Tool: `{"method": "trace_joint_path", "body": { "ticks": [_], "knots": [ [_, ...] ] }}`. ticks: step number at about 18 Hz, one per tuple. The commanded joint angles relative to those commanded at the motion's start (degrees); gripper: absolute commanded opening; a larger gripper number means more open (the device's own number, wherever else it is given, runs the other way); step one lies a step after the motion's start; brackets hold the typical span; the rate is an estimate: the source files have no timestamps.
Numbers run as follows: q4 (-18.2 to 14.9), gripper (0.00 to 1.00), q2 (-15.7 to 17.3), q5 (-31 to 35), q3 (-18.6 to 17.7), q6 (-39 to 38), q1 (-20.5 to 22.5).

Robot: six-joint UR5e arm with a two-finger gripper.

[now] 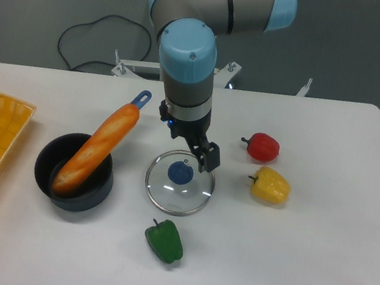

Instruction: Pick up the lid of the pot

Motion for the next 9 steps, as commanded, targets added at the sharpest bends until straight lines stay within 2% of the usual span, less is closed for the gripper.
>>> {"method": "trace_joint_path", "body": {
  "ticks": [5,9],
  "knots": [
    [2.2,1.00,-0.3,-1.2,0.0,-0.2,0.0],
    [3.4,1.00,-0.2,-3.3,-1.9,-2.3,0.5]
  ]
}}
